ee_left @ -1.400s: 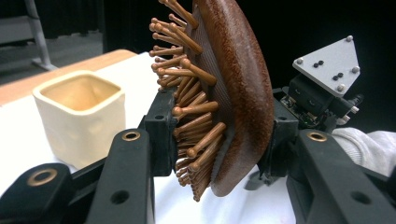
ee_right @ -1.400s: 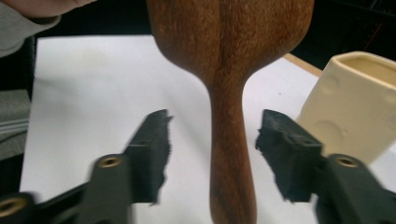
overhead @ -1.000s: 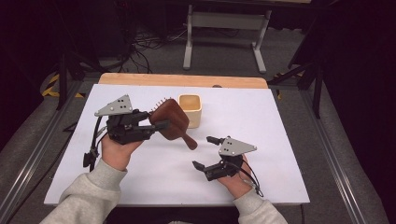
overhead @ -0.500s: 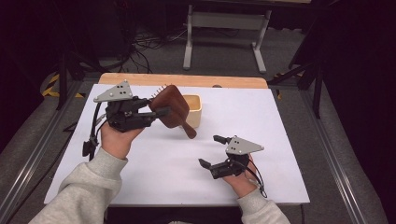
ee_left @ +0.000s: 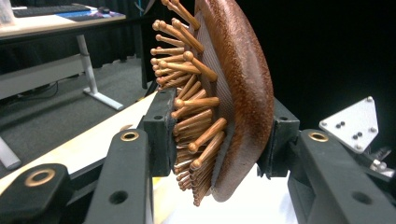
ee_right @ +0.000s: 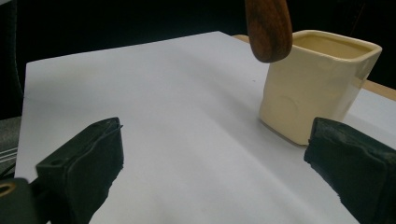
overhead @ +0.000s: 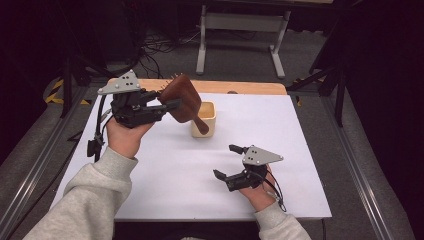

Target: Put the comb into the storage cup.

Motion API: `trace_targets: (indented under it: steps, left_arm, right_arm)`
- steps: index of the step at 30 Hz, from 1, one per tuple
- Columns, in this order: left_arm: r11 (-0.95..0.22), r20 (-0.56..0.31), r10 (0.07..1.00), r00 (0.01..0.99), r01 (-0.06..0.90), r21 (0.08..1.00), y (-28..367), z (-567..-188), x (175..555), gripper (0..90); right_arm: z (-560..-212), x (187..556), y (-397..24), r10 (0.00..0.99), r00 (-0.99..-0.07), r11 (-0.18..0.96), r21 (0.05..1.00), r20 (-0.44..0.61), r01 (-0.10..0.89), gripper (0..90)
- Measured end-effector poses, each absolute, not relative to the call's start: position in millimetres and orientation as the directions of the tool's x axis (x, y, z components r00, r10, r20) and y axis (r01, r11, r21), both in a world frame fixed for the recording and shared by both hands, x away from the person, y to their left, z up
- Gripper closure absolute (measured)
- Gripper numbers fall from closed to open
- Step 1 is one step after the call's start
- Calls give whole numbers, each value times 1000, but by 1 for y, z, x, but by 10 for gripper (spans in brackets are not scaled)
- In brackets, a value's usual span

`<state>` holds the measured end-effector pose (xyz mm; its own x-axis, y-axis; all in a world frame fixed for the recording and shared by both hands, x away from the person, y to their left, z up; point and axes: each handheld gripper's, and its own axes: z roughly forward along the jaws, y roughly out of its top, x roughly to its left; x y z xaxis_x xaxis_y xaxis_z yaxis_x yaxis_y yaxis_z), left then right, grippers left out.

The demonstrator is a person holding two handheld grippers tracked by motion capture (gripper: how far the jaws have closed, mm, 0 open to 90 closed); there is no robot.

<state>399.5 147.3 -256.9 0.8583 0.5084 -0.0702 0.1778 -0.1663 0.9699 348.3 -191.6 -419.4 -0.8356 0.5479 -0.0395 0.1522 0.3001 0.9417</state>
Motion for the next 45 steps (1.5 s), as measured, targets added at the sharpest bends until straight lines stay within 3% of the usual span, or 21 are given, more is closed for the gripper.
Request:
trace_targets:
  steps: [45]
  left_arm:
    - [-92,-53,656,753,149,985,118,-255,446,565]
  right_arm:
    - [-420,351,-194,545,-837,300,942,-39,152,47]
